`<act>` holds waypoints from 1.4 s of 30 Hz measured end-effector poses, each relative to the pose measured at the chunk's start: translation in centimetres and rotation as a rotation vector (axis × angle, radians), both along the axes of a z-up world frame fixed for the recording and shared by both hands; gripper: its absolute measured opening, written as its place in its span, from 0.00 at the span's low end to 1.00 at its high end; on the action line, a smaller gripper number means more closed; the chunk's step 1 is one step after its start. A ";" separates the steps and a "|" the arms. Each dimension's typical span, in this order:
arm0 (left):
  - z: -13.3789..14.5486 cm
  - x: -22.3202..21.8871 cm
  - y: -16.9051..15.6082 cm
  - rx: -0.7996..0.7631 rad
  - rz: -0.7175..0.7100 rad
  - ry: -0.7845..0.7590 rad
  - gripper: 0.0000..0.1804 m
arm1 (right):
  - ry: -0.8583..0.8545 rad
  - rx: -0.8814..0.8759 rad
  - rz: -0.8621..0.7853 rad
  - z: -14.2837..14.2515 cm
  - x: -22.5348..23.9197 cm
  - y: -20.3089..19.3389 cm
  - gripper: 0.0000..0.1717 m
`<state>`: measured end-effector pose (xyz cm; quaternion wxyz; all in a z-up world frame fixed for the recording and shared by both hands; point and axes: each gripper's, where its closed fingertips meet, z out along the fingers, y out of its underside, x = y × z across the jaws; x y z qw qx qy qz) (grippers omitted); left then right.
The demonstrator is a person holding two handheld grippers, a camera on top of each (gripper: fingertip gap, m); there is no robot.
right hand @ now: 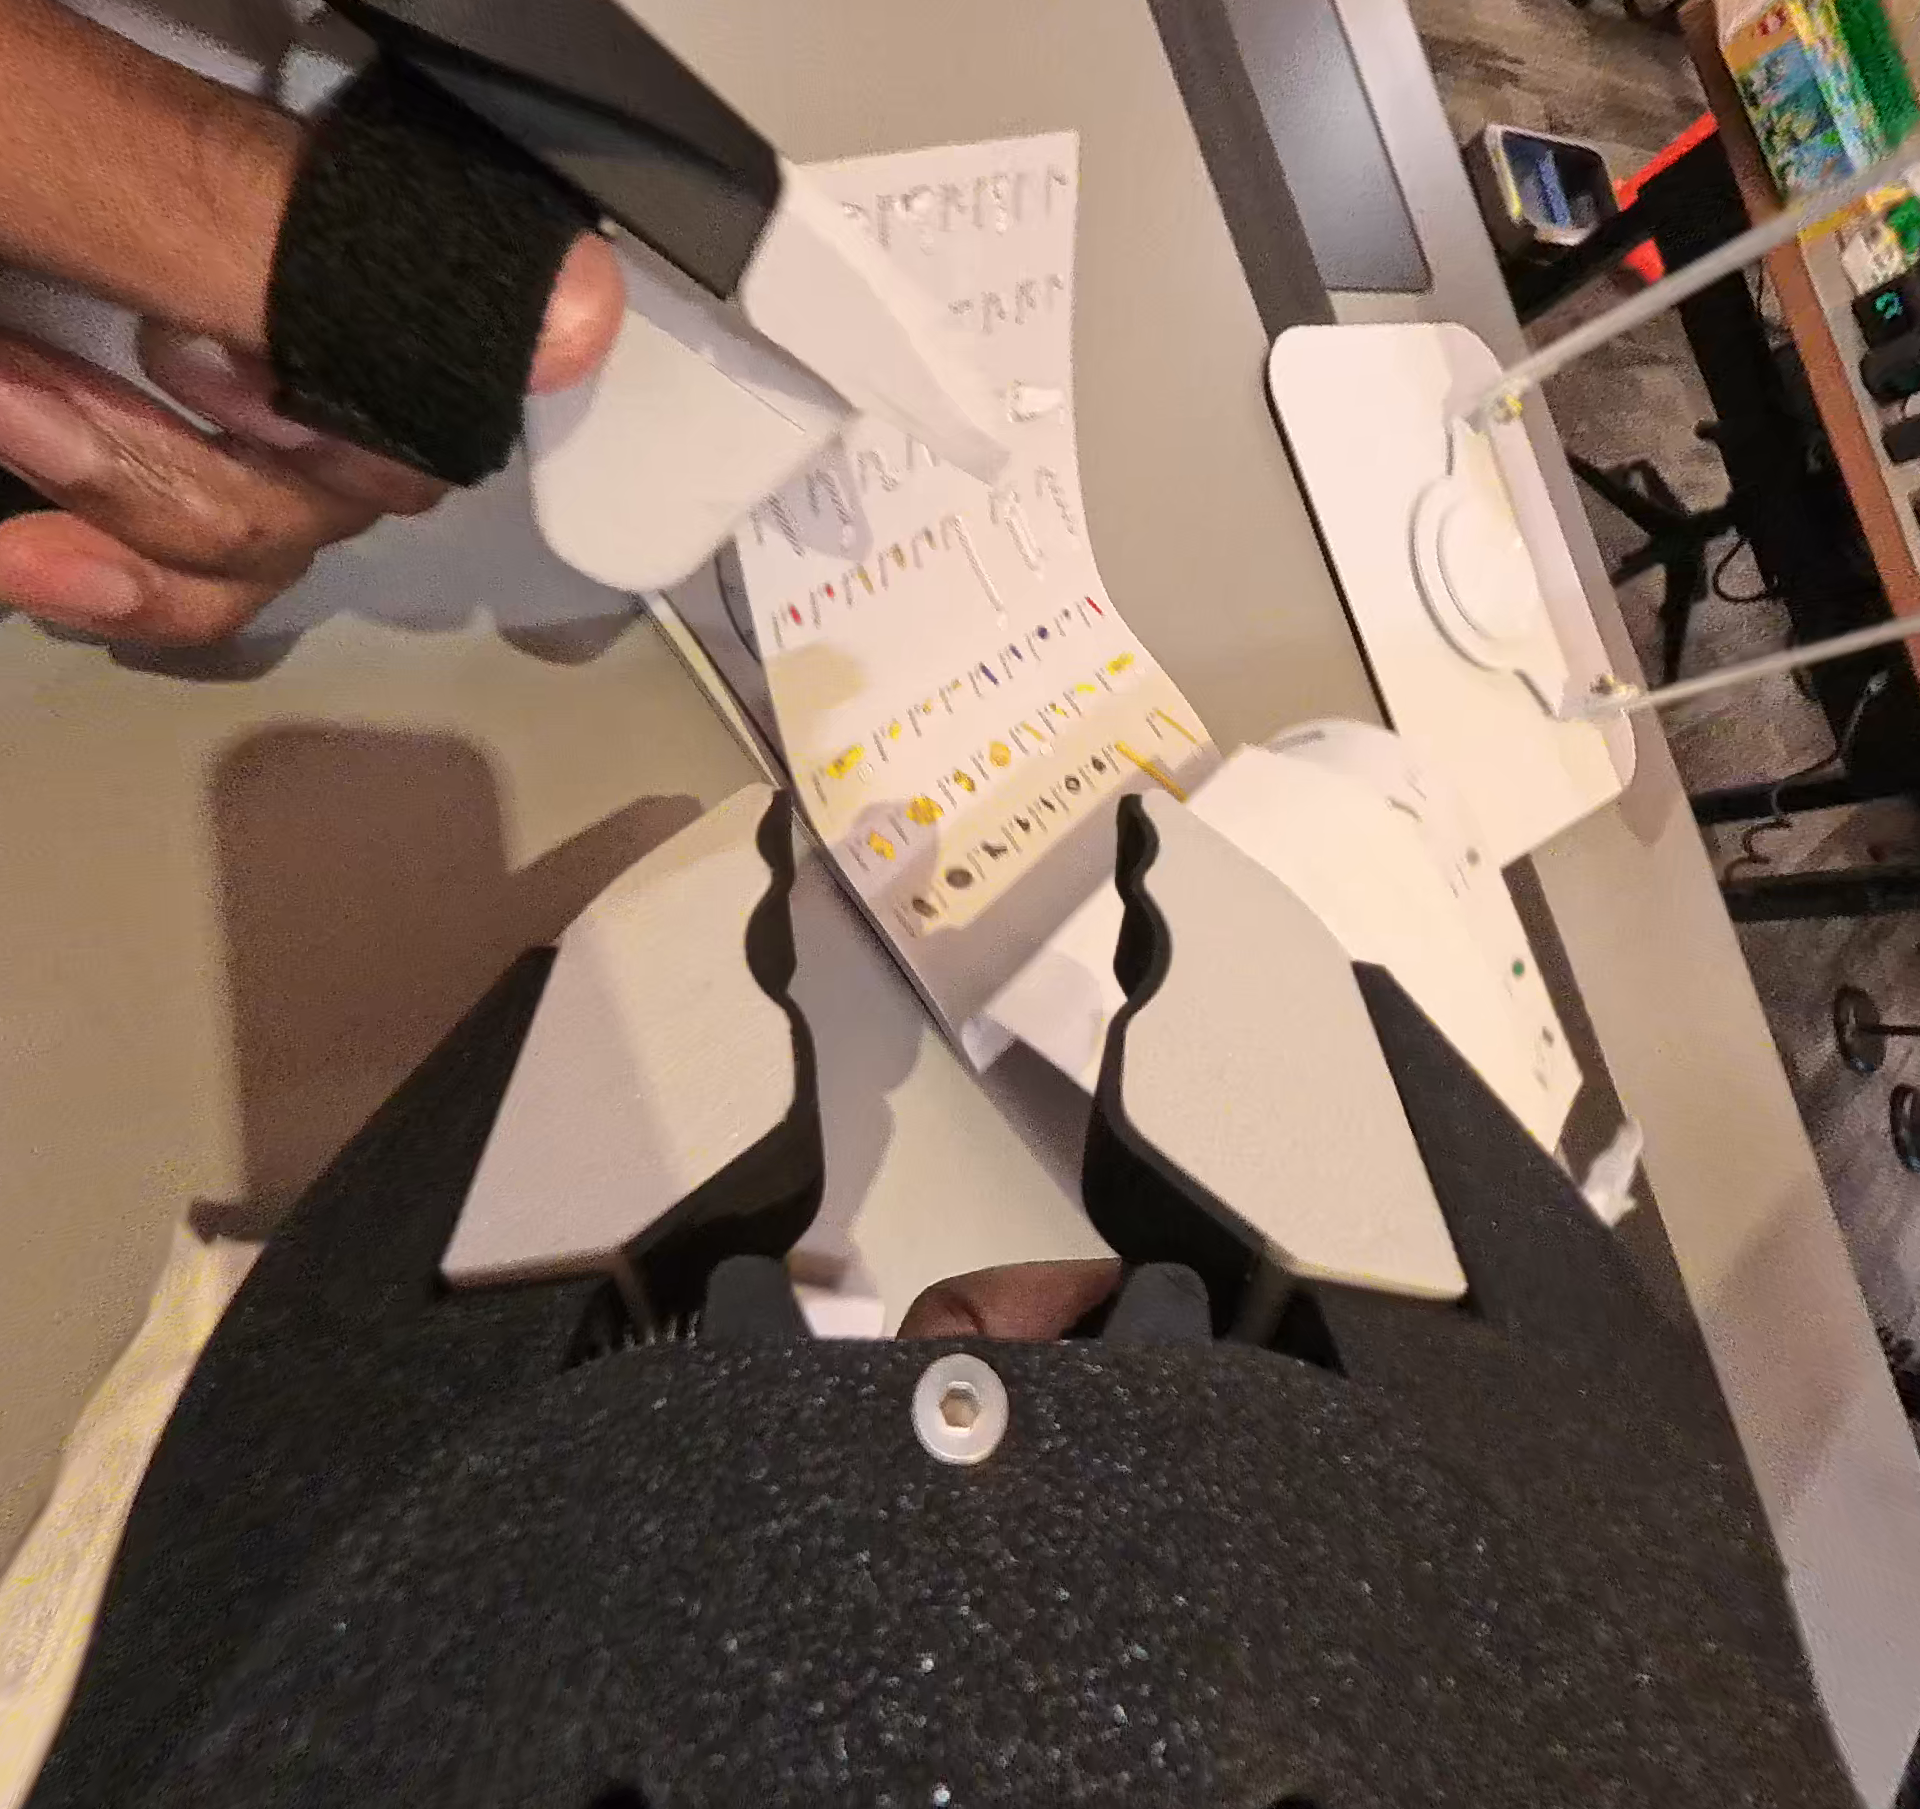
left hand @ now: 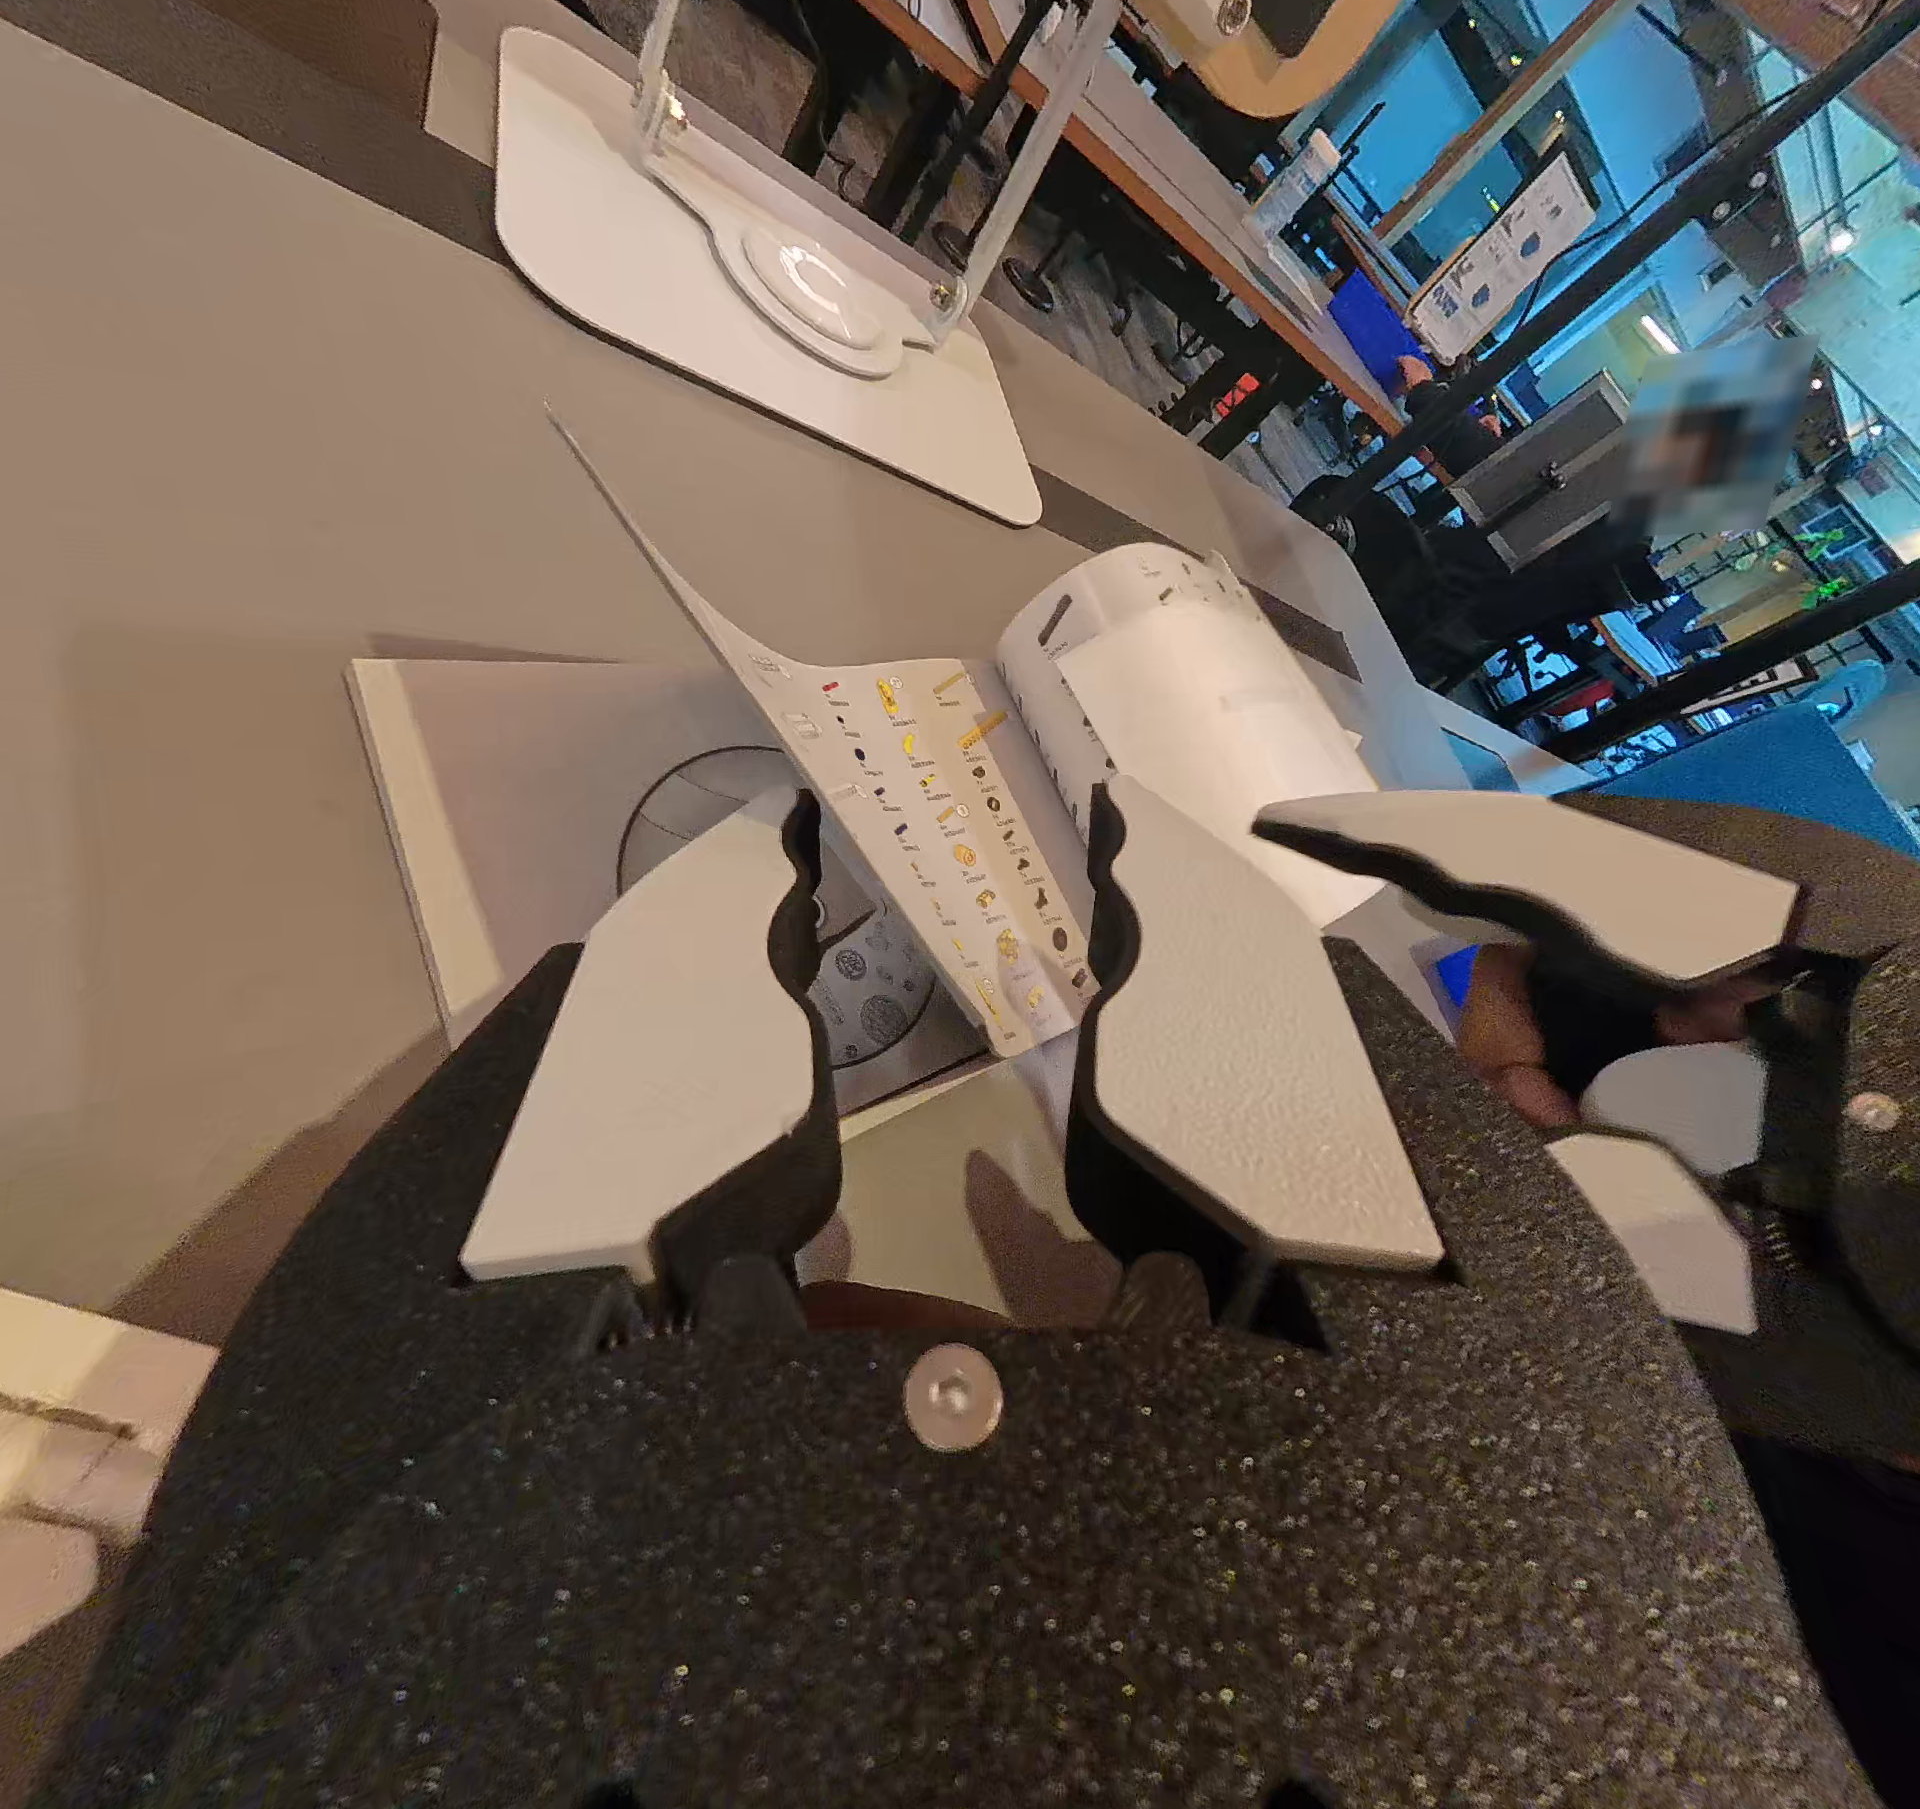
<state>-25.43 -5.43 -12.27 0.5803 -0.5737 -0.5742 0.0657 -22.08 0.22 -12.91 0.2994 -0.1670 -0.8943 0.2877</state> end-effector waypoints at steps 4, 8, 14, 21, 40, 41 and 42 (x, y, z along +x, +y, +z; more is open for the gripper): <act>0.0 -0.1 -0.4 -0.004 0.006 0.003 0.27 | 0.017 0.025 0.029 -2.0 -0.1 -2.1 0.35; 0.1 0.0 -0.5 -0.016 0.007 0.009 0.26 | 0.053 0.010 0.023 -2.9 -0.3 -2.4 0.32; 0.1 0.1 -0.1 -0.015 -0.006 0.018 0.25 | 0.094 -0.034 0.008 -3.0 -0.3 -2.1 0.24; -0.1 0.1 0.1 -0.017 -0.013 0.017 0.24 | 0.109 -0.041 -0.028 -3.0 -0.8 -1.3 0.18; 0.4 0.3 0.4 0.038 -0.035 0.008 0.20 | 0.108 -0.156 -0.012 -1.6 -0.1 -2.8 0.19; 0.5 0.4 0.4 0.046 -0.036 0.011 0.19 | 0.107 -0.178 -0.002 -1.4 -0.1 -3.1 0.19; 0.6 0.4 0.4 0.056 -0.039 0.014 0.18 | 0.108 -0.196 0.007 -1.3 0.0 -3.5 0.20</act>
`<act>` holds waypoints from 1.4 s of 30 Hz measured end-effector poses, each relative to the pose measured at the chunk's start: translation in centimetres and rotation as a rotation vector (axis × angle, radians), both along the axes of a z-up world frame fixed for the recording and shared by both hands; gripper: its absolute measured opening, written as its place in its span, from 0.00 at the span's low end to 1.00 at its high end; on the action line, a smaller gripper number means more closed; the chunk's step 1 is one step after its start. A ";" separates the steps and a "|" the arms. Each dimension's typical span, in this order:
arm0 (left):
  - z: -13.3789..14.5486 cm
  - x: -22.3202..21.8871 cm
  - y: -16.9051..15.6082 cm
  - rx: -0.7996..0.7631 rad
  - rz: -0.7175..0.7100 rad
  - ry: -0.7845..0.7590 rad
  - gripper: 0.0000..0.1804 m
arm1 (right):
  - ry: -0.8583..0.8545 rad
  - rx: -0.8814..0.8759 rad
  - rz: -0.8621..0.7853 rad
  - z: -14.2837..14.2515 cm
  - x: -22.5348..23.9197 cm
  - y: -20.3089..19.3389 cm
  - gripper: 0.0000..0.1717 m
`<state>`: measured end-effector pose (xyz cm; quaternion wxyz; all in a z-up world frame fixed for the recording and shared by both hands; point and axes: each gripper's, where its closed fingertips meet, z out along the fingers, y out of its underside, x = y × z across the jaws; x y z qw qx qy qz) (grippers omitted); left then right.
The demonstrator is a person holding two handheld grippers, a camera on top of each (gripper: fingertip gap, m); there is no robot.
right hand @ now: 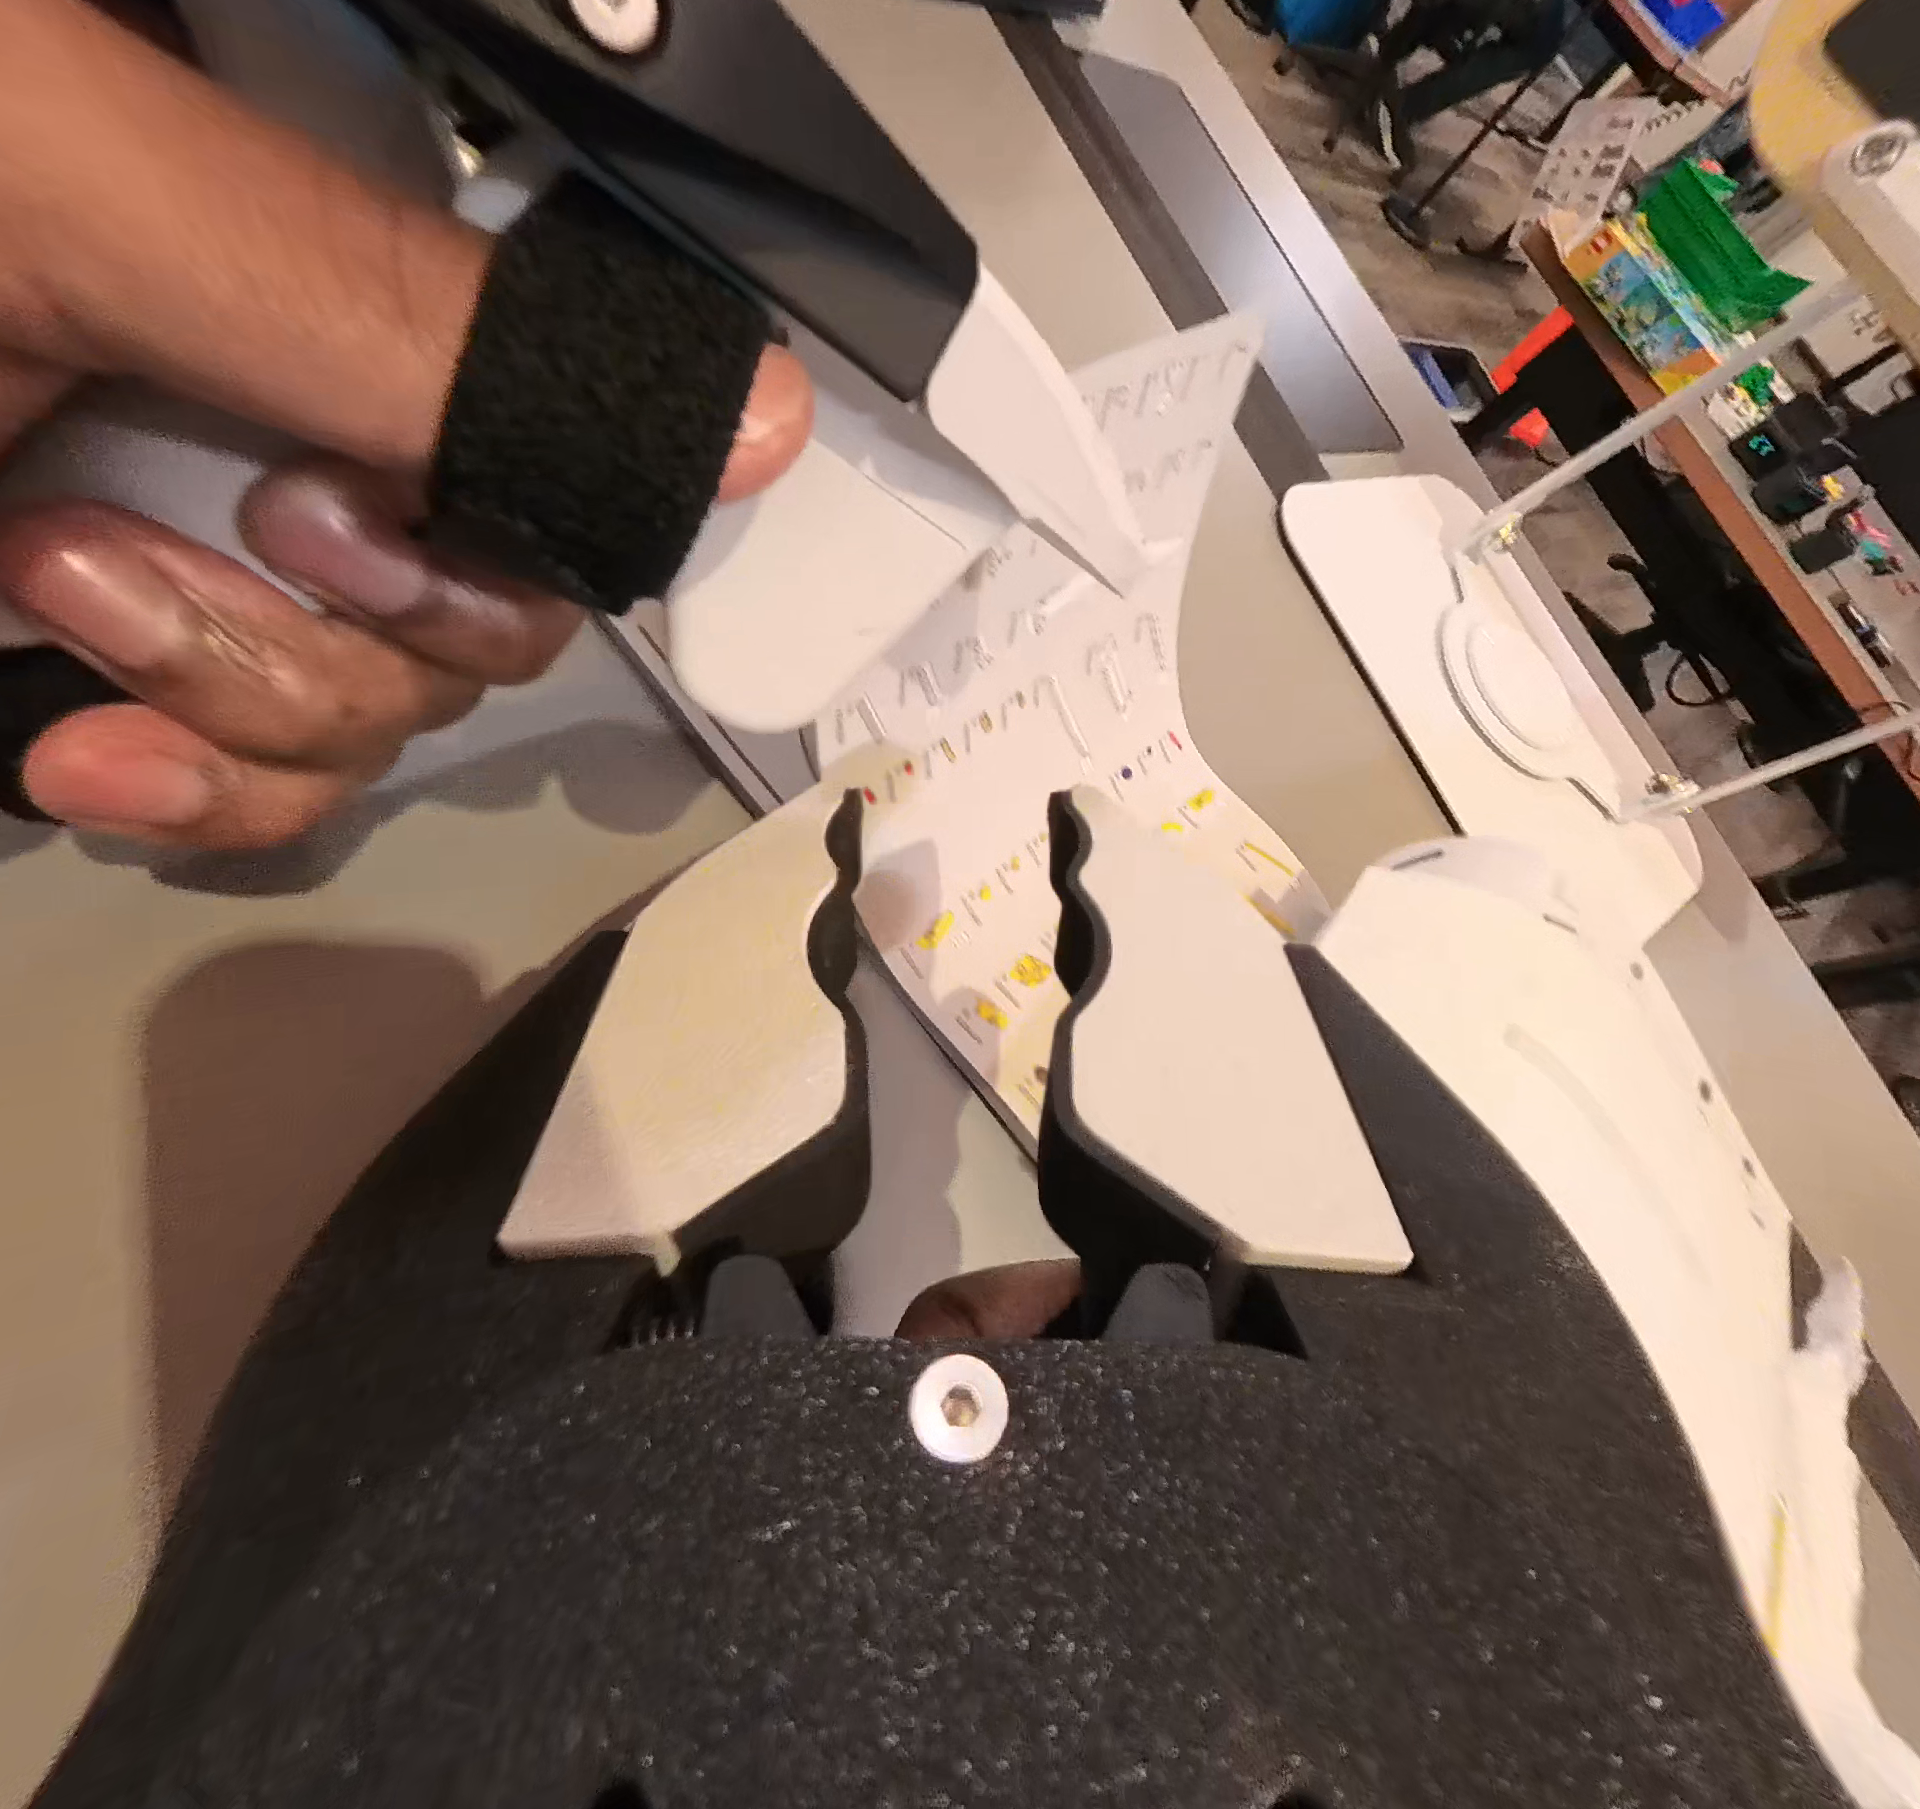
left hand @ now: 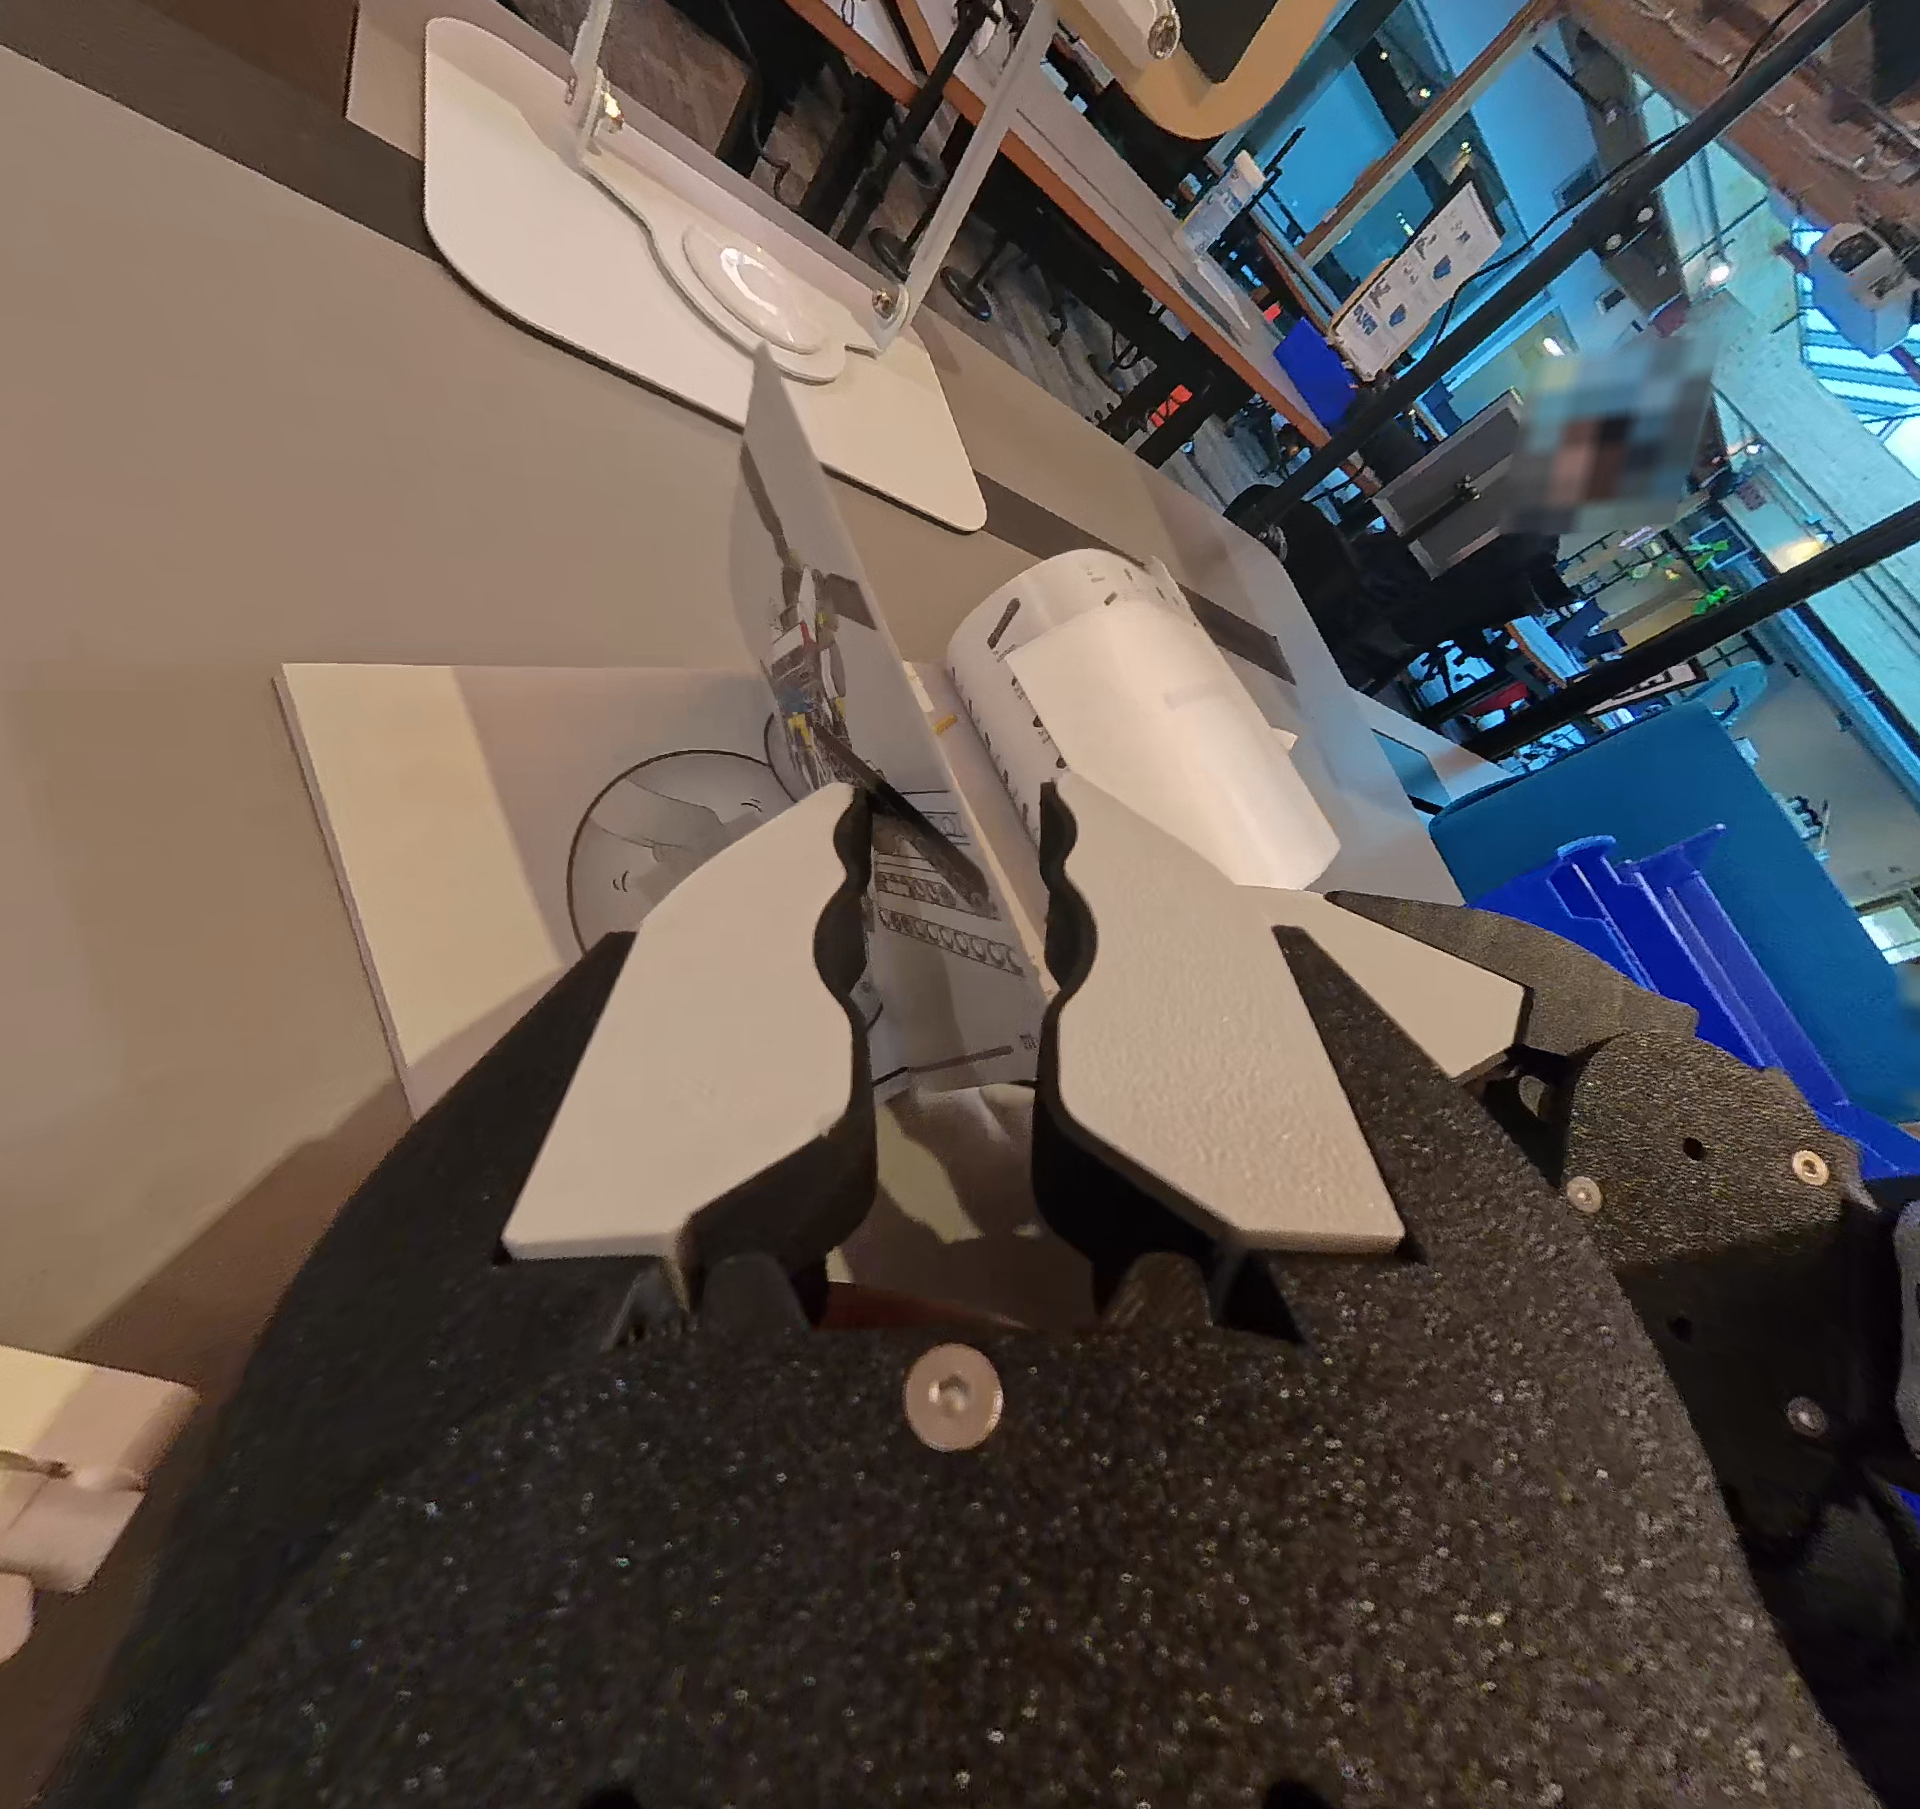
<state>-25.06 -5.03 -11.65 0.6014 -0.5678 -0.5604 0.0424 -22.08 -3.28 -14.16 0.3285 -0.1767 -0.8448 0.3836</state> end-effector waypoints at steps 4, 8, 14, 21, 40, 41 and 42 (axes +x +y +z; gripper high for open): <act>0.4 0.2 0.2 0.042 -0.017 0.008 0.14 | 0.031 0.011 0.002 0.1 -0.1 -0.6 0.22; 0.8 0.3 0.4 0.090 -0.033 0.012 0.10 | 0.075 0.050 0.001 0.2 -0.2 -0.9 0.23; 0.9 0.3 0.5 0.145 -0.041 -0.001 0.09 | 0.108 0.094 -0.003 0.1 -0.2 -1.2 0.25; 1.6 0.0 -0.3 0.233 -0.009 -0.006 0.07 | 0.183 0.171 0.024 0.1 0.6 -1.6 0.28; 3.4 0.2 0.0 0.337 -0.031 0.051 0.17 | 0.179 0.090 -0.074 0.9 -1.2 1.1 0.01; 3.6 0.2 -0.1 0.350 -0.030 0.056 0.18 | 0.171 0.078 -0.071 0.9 -1.2 1.3 0.01; 3.7 0.2 -0.1 0.357 -0.029 0.057 0.18 | 0.164 0.068 -0.061 0.9 -1.0 1.4 0.00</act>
